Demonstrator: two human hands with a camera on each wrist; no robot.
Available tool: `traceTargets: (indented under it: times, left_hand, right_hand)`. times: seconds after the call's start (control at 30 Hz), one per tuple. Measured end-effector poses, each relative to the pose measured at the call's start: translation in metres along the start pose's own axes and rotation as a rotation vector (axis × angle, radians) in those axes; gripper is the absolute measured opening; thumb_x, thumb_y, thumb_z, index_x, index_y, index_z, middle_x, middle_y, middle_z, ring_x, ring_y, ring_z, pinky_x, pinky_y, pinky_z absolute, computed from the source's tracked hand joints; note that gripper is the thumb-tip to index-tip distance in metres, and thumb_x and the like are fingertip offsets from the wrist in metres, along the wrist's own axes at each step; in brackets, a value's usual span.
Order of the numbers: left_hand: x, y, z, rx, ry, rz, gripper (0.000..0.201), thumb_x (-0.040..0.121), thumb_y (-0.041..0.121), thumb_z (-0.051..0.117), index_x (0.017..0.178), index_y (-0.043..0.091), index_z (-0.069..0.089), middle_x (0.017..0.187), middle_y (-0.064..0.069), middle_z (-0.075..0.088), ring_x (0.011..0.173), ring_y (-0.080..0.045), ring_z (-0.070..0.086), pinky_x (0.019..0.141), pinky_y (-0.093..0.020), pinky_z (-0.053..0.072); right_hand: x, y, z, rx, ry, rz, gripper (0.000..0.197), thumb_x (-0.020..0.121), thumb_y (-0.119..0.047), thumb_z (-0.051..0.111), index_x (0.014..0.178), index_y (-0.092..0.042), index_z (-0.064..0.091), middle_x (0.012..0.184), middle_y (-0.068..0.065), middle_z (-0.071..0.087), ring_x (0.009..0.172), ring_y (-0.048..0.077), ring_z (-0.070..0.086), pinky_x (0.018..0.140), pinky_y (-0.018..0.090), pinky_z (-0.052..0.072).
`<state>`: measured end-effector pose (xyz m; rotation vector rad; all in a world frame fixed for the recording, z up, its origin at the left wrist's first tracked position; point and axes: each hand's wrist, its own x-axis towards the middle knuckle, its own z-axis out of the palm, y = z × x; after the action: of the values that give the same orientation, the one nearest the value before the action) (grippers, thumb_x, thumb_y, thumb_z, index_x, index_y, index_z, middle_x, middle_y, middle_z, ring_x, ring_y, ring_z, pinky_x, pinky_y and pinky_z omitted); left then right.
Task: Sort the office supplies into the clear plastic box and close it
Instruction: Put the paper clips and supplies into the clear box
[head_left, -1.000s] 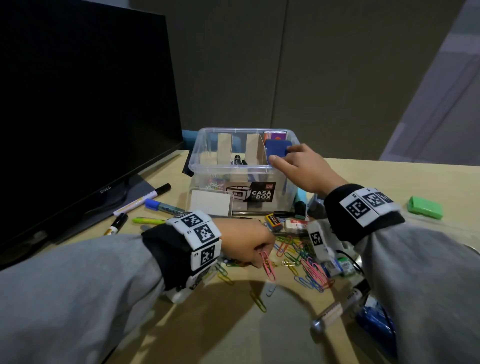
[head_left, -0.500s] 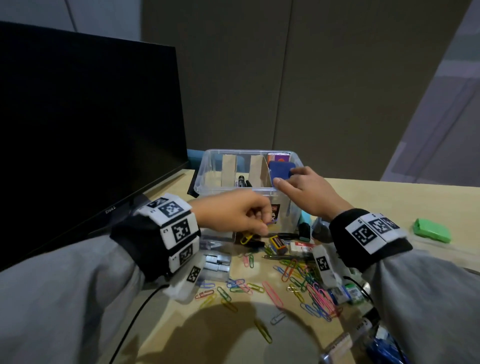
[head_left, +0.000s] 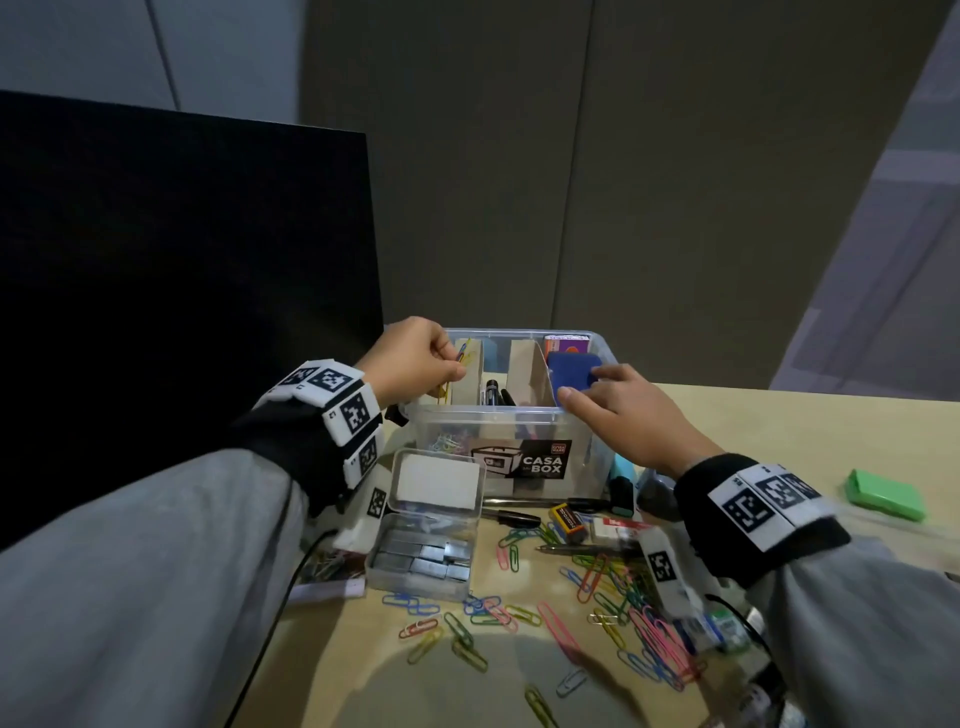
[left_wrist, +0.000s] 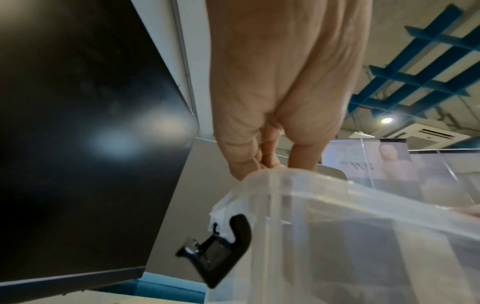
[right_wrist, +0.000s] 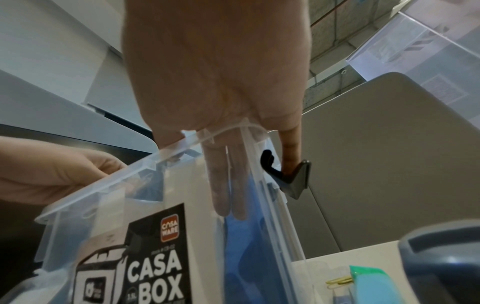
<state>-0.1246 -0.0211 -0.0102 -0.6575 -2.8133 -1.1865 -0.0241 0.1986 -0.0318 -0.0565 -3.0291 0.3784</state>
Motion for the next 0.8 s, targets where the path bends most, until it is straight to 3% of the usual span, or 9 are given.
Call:
traceTargets:
  times: [0.07,0.17,0.27,0.33,0.4,0.47,0.57,0.67,0.8]
  left_hand:
    - [0.000,0.002,0.003,0.069,0.014,-0.003,0.012,0.085,0.014,0.073,0.089,0.007,0.064,0.082,-0.001,0.066,0.072,-0.009,0.063,0.068,-0.025,0.054]
    - [0.000,0.005,0.011,0.257,0.056,0.038,0.026,0.083,0.023,0.076,0.100,0.009,0.062,0.092,0.000,0.062,0.084,-0.015,0.061,0.081,-0.032,0.054]
    - [-0.013,0.012,0.019,0.314,0.182,0.237,0.020,0.088,0.025,0.068,0.102,0.016,0.057,0.097,0.004,0.054,0.084,-0.011,0.055,0.077,-0.027,0.051]
    - [-0.028,0.021,0.024,0.288,0.161,0.421,0.009,0.091,0.024,0.063,0.095,0.020,0.055,0.091,0.007,0.052,0.078,-0.007,0.052,0.069,-0.022,0.046]
    - [-0.044,0.030,0.028,0.339,-0.036,0.552,0.007,0.092,0.026,0.060,0.090,0.022,0.055,0.086,0.009,0.053,0.075,-0.005,0.052,0.068,-0.022,0.047]
    - [-0.057,0.034,0.034,0.494,-0.325,0.575,0.011,0.091,0.035,0.060,0.091,0.025,0.056,0.088,0.009,0.057,0.079,-0.006,0.055,0.074,-0.027,0.052]
    - [-0.068,0.032,0.054,0.801,-0.653,0.555,0.039,0.083,0.053,0.067,0.106,0.023,0.060,0.100,0.006,0.061,0.094,-0.013,0.056,0.089,-0.034,0.046]
    - [-0.077,0.027,0.074,0.996,-0.826,0.500,0.065,0.069,0.061,0.075,0.117,0.021,0.059,0.108,0.003,0.061,0.104,-0.019,0.054,0.100,-0.046,0.036]
    - [-0.085,0.027,0.091,1.181,-0.895,0.457,0.091,0.065,0.056,0.082,0.137,0.014,0.047,0.130,-0.008,0.052,0.121,-0.030,0.047,0.112,-0.057,0.018]
  right_hand:
    - [0.000,0.000,0.000,0.010,-0.001,0.001,0.058,0.101,-0.050,0.026,0.110,-0.015,0.071,0.130,0.003,0.059,0.137,0.009,0.027,0.099,0.029,0.032]
    - [0.000,0.000,0.000,0.004,-0.003,-0.003,0.058,0.101,-0.050,0.026,0.111,-0.015,0.071,0.130,0.003,0.058,0.137,0.009,0.027,0.099,0.030,0.033]
    - [0.001,0.001,0.001,-0.004,-0.002,-0.004,0.059,0.101,-0.050,0.026,0.111,-0.014,0.071,0.129,0.003,0.059,0.137,0.010,0.027,0.100,0.030,0.033]
    - [0.002,0.002,0.002,-0.004,0.007,-0.003,0.059,0.101,-0.051,0.026,0.109,-0.014,0.072,0.128,0.004,0.060,0.137,0.010,0.028,0.099,0.030,0.033]
    - [0.002,0.003,0.002,0.002,0.019,-0.006,0.059,0.101,-0.051,0.027,0.108,-0.015,0.072,0.127,0.004,0.060,0.136,0.010,0.028,0.098,0.030,0.034]
    - [0.002,0.003,0.002,0.000,0.017,-0.012,0.059,0.101,-0.051,0.027,0.107,-0.015,0.072,0.127,0.004,0.060,0.136,0.010,0.029,0.097,0.030,0.034]
    - [0.002,0.002,0.001,-0.003,0.004,-0.011,0.058,0.101,-0.051,0.026,0.109,-0.015,0.071,0.129,0.003,0.059,0.137,0.011,0.029,0.099,0.031,0.034]
    - [0.002,0.001,0.001,-0.004,0.004,-0.005,0.059,0.101,-0.052,0.026,0.110,-0.016,0.071,0.129,0.002,0.059,0.136,0.011,0.029,0.099,0.031,0.034]
    - [0.003,0.002,0.002,-0.006,-0.003,-0.002,0.058,0.101,-0.053,0.025,0.110,-0.018,0.071,0.129,0.001,0.060,0.137,0.011,0.029,0.099,0.031,0.034]
